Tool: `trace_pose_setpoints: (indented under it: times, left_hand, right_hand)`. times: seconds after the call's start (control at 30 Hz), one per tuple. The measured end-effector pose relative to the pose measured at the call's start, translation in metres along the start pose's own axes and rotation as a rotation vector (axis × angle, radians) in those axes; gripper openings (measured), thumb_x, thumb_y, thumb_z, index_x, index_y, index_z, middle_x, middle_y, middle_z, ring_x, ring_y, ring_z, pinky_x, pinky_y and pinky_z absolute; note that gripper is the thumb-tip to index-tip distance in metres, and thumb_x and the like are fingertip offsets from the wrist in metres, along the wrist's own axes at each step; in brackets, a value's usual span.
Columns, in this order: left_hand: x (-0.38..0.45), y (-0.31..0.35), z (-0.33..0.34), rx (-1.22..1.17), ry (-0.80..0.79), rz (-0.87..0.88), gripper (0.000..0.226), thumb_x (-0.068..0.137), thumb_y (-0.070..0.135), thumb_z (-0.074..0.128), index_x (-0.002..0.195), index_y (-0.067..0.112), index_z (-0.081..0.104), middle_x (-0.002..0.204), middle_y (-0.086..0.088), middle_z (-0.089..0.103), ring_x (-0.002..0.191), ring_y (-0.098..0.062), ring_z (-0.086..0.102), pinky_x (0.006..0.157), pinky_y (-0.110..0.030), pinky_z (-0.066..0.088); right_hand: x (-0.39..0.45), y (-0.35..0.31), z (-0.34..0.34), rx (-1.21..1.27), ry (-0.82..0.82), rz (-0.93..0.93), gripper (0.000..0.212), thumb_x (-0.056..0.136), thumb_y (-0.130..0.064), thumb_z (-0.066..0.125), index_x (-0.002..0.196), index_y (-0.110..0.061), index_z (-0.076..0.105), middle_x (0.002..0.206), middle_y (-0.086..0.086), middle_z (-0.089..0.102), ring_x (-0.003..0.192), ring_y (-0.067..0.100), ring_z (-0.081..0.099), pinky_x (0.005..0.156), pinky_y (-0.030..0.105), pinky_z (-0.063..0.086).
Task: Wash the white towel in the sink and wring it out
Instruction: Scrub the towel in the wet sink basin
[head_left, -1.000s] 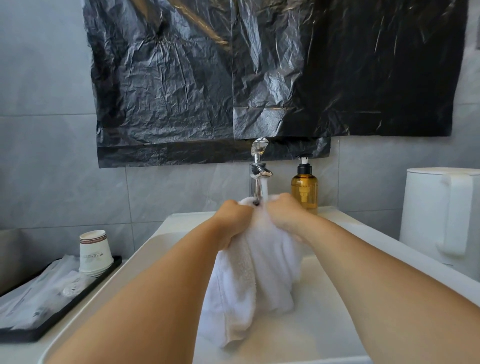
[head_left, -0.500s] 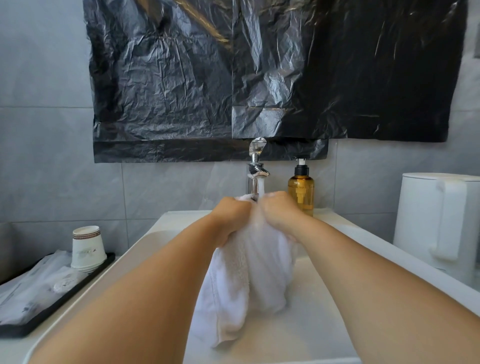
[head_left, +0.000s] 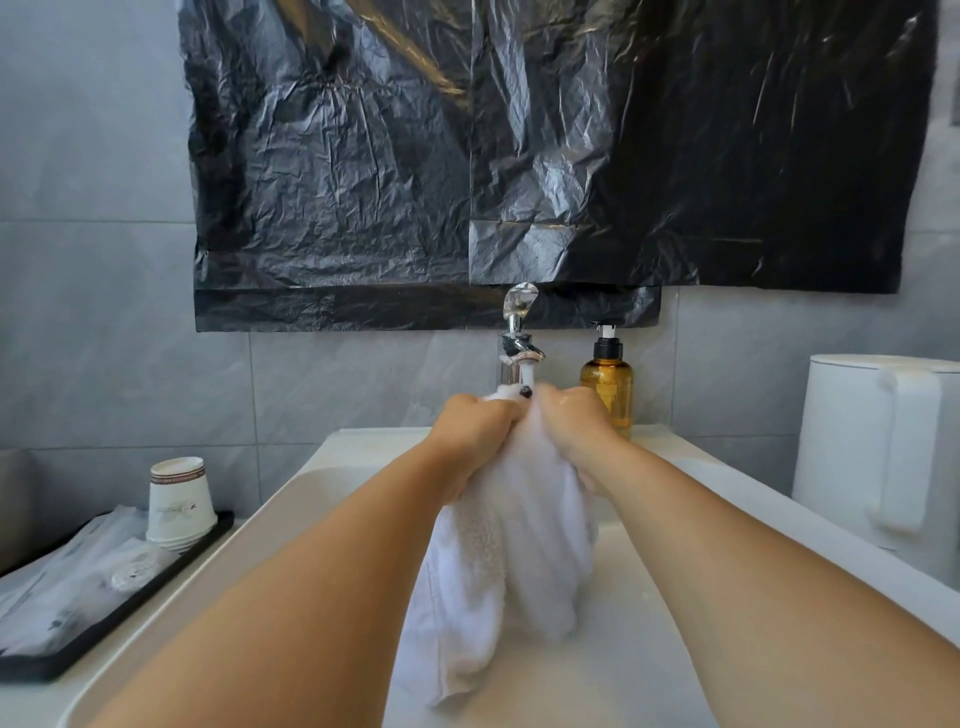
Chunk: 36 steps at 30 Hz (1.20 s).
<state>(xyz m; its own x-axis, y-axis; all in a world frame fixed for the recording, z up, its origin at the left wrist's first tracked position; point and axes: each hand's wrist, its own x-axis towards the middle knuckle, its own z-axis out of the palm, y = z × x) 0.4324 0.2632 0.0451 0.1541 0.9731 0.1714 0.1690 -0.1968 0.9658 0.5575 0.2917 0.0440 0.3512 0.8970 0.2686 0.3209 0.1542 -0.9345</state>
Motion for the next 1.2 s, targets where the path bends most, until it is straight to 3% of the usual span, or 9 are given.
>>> trace_pose_setpoints:
  times: [0.13, 0.27, 0.37, 0.47, 0.57, 0.73, 0.93, 1.1, 1.2]
  left_hand:
    - [0.007, -0.005, 0.0, -0.04, -0.02, 0.04, 0.038, 0.091, 0.046, 0.064, 0.099, 0.01, 0.075, 0.094, -0.006, 0.076, 0.081, -0.018, 0.071, 0.074, -0.029, 0.055]
    - [0.012, -0.004, -0.005, -0.082, 0.054, -0.008, 0.037, 0.094, 0.046, 0.055, 0.103, 0.016, 0.074, 0.106, -0.009, 0.074, 0.098, -0.027, 0.07, 0.086, -0.035, 0.052]
    - [0.013, -0.004, -0.008, -0.044, 0.062, -0.005, 0.026, 0.087, 0.031, 0.065, 0.1, 0.01, 0.073, 0.102, -0.013, 0.075, 0.091, -0.03, 0.071, 0.078, -0.034, 0.054]
    - [0.013, -0.005, -0.008, 0.042, 0.061, 0.044, 0.024, 0.085, 0.026, 0.071, 0.097, 0.005, 0.071, 0.088, -0.009, 0.069, 0.076, -0.022, 0.064, 0.063, -0.026, 0.046]
    - [0.016, -0.008, -0.007, 0.198, 0.002, 0.071, 0.026, 0.079, 0.02, 0.077, 0.101, 0.007, 0.07, 0.088, -0.005, 0.066, 0.077, -0.019, 0.06, 0.063, -0.026, 0.044]
    - [0.021, -0.01, -0.01, 0.394, 0.035, 0.038, 0.018, 0.078, 0.021, 0.076, 0.084, 0.009, 0.065, 0.073, -0.002, 0.057, 0.065, -0.019, 0.054, 0.058, -0.025, 0.041]
    - [0.02, -0.011, -0.012, 0.427, 0.095, 0.159, 0.015, 0.086, 0.007, 0.058, 0.075, 0.013, 0.052, 0.068, 0.0, 0.048, 0.063, -0.019, 0.044, 0.05, -0.023, 0.032]
    - [0.015, -0.011, -0.012, 0.208, -0.073, 0.067, 0.014, 0.084, 0.007, 0.066, 0.097, 0.005, 0.062, 0.084, -0.009, 0.063, 0.071, -0.022, 0.059, 0.062, -0.027, 0.047]
    - [0.014, -0.008, -0.013, 0.198, -0.048, 0.075, 0.029, 0.076, 0.017, 0.077, 0.084, 0.016, 0.049, 0.081, -0.002, 0.056, 0.068, -0.016, 0.052, 0.054, -0.026, 0.038]
  right_hand:
    - [-0.002, 0.009, -0.012, 0.171, -0.275, 0.142, 0.034, 0.077, -0.031, 0.058, 0.093, -0.004, 0.073, 0.099, 0.018, 0.072, 0.095, 0.037, 0.069, 0.091, 0.046, 0.053]
    - [-0.004, 0.013, -0.032, 0.264, -0.643, 0.21, 0.04, 0.082, -0.025, 0.053, 0.11, -0.001, 0.07, 0.107, 0.018, 0.068, 0.103, 0.031, 0.062, 0.098, 0.041, 0.046]
    - [-0.009, 0.01, -0.037, 0.238, -0.814, 0.24, 0.021, 0.067, -0.019, 0.063, 0.083, -0.006, 0.068, 0.09, 0.013, 0.061, 0.086, 0.025, 0.058, 0.083, 0.036, 0.044]
    - [-0.009, 0.008, -0.035, 0.101, -0.575, 0.126, 0.002, 0.07, -0.003, 0.063, 0.07, -0.004, 0.065, 0.068, 0.009, 0.054, 0.066, 0.021, 0.05, 0.065, 0.031, 0.04]
    - [-0.007, 0.006, -0.024, -0.131, -0.188, -0.072, 0.015, 0.083, 0.003, 0.057, 0.093, 0.01, 0.067, 0.07, 0.008, 0.05, 0.067, 0.021, 0.045, 0.057, 0.026, 0.034]
    - [-0.013, 0.005, -0.014, -0.404, 0.026, -0.406, 0.015, 0.093, -0.011, 0.053, 0.09, -0.01, 0.068, 0.082, 0.001, 0.06, 0.082, 0.022, 0.056, 0.066, 0.027, 0.043]
    - [-0.015, -0.004, -0.006, -0.449, 0.299, -0.552, 0.023, 0.094, -0.016, 0.049, 0.072, -0.019, 0.049, 0.077, 0.001, 0.055, 0.073, 0.022, 0.048, 0.055, 0.028, 0.029]
    - [0.008, 0.007, -0.017, -0.052, 0.103, -0.261, 0.041, 0.087, -0.03, 0.067, 0.05, -0.02, 0.051, 0.05, -0.007, 0.044, 0.058, 0.02, 0.041, 0.063, 0.03, 0.031]
    - [0.005, 0.012, -0.025, 0.039, -0.296, 0.107, 0.07, 0.054, -0.07, 0.079, 0.102, -0.02, 0.072, 0.099, 0.002, 0.071, 0.092, 0.025, 0.067, 0.088, 0.037, 0.05]
